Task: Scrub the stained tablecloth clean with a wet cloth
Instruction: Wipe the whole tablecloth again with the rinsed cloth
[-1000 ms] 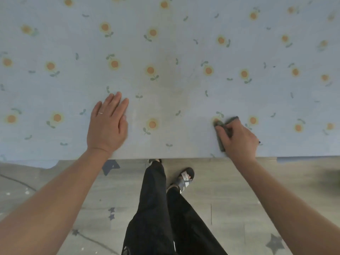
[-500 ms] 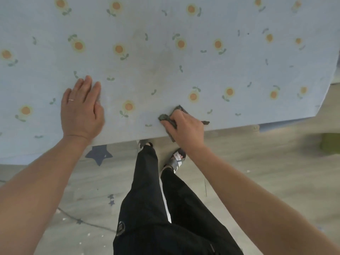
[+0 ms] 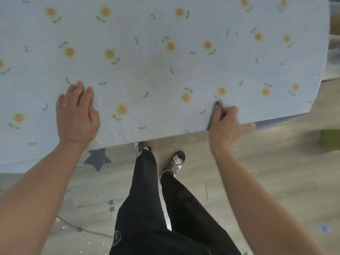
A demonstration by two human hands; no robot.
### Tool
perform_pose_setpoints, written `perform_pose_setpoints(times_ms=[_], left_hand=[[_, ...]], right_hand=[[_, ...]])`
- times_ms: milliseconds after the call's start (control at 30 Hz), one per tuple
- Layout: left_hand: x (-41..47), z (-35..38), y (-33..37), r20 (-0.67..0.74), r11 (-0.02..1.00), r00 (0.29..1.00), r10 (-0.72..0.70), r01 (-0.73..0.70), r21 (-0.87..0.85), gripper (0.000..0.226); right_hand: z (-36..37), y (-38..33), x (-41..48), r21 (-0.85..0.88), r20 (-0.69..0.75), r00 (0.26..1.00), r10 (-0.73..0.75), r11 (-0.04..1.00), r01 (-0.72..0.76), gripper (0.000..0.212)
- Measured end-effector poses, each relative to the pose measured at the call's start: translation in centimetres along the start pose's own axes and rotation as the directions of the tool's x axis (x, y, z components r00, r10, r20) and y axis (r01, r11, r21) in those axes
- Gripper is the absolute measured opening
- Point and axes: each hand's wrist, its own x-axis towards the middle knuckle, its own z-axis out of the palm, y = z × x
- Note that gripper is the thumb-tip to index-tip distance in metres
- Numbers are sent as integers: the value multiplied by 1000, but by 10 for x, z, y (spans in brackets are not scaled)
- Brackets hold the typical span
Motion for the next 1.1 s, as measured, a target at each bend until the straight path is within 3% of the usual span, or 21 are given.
perform_pose_setpoints(times_ms=[67,100,167,233,300,333,367,500,600,667,733,833,900,933,967,1033,1100], left_hand=[[1,-1,1,11,1000,1000,8,-8,-5,49],[1,-2,0,19,1000,1000,5,-5,-2,49],[1,-3,2,42,1000,999,-4,4,-5,50],[1,-4,2,51,1000,999,-3,3,2,50],[2,-3,-1,52,1000,999,-1,1,8,50],[1,-3,-2,49,1000,999,-5,5,2,49],[1,-2,-2,46,1000,999,-6,6,-7,49],[2,1,-5,20,999,1000,-19,20,-46,49],[-2,1,-4,22,998,999,-31,32,-55,50],[-1,-2,-3,19,998,999,-37,38,-56,51],[1,-4,-3,27,998,999,-46,47,-48,52],[1,-7,-2,46,998,998,-51,52,-29,54],[0,-7,-2,61,998,997,-49,50,-23,55],[1,-7,-2,68,998,997,-48,50,-26,55],[1,-7,-1,72,998,996,-48,50,-27,55],[2,-7,0,72,998,996,-50,52,-20,55],[2,-7,-1,70,999,996,-51,52,-6,55]], right_hand=[[13,-35,-54,-2,166,965,-201,979,204,38],[20,-50,-79,14,261,902,-344,935,353,39],[30,-66,-108,73,348,684,-641,746,662,41],[36,-67,-99,135,346,463,-816,531,836,42],[34,-62,-64,126,335,370,-866,431,893,41],[30,-60,-41,82,304,388,-870,430,899,40],[26,-55,-17,33,271,452,-850,477,878,39],[21,-78,34,-80,173,830,-531,832,549,39],[44,-117,14,-19,93,944,-318,947,321,36],[58,-145,-15,35,95,928,-361,933,359,35],[72,-162,-57,90,207,821,-532,846,525,36],[74,-160,-108,186,278,449,-849,506,842,36],[68,-144,-95,200,273,256,-927,315,928,34],[63,-139,-75,174,320,252,-913,318,932,34],[58,-134,-53,124,347,293,-891,354,927,34],[50,-126,-8,27,307,506,-806,539,842,37],[48,-136,13,-15,227,736,-637,754,657,38]])
